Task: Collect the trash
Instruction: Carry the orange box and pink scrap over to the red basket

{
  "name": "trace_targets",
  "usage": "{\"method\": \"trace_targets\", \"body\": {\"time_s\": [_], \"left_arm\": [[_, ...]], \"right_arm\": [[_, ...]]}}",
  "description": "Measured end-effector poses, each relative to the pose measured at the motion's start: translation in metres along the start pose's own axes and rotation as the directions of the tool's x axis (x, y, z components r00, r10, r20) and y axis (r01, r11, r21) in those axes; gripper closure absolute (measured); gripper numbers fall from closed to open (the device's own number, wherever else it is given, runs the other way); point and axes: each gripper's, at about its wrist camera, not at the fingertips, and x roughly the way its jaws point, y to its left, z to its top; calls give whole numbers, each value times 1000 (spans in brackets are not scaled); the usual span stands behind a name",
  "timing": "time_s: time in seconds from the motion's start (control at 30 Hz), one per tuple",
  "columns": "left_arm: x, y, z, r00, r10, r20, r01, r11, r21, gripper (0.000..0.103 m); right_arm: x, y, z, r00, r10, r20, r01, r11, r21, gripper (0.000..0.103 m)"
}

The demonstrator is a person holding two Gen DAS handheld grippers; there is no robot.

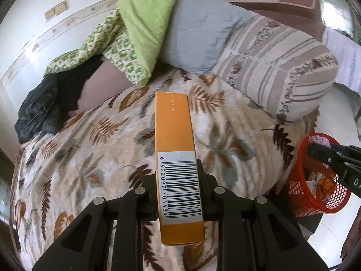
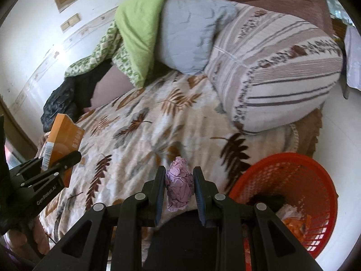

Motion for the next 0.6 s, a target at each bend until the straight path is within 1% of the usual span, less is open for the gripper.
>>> {"method": "trace_targets", "body": {"time_s": [0.3,0.6], "left_arm": [[4,-47,13,997,-70,11,69,993,98,80],[11,-97,20,988,-157,-5,155,971,185,80]], "right_arm": [[-18,-42,-3,997,-70,23,68,995,79,77],[-35,-81,-11,990,-140,31,134,979,154,77]]}}
